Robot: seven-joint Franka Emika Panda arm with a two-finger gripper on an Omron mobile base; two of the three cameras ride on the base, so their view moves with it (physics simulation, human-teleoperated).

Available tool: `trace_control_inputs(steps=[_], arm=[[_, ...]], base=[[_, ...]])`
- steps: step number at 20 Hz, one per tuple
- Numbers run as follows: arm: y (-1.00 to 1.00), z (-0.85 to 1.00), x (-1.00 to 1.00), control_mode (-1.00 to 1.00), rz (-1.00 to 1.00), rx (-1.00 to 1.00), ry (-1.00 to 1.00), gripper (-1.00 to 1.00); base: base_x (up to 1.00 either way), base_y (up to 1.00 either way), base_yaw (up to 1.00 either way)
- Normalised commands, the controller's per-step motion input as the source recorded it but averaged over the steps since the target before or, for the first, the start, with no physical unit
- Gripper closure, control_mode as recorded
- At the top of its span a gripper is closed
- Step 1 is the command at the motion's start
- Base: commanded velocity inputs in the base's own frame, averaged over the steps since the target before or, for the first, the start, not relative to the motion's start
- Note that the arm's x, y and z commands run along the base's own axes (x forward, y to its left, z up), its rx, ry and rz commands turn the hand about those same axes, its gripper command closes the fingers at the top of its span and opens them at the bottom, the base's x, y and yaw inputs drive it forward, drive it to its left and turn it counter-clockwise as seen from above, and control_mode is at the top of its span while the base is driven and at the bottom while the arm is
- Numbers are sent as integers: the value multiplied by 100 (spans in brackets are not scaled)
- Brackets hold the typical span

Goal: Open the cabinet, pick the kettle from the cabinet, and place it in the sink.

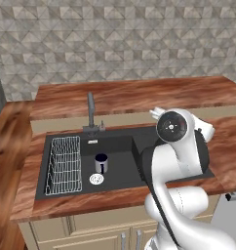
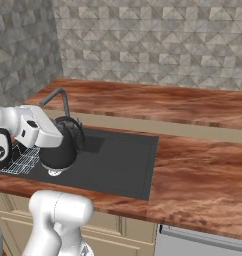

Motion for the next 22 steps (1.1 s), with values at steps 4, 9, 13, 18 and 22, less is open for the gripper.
trace_control_inputs(steps=[4,9,13,18,22], arm=[[-1,0,0,-100,0,0,3,100],[-5,5,7,-100,0,0,13,100],[-6,10,12,-100,4,0,24,100],[-2,7,13,-100,14,0,11,100],[-1,0,18,-100,24,0,0,100]], base=[[0,0,0],[0,0,0],[0,0,0],[0,0,0],[0,0,0]])
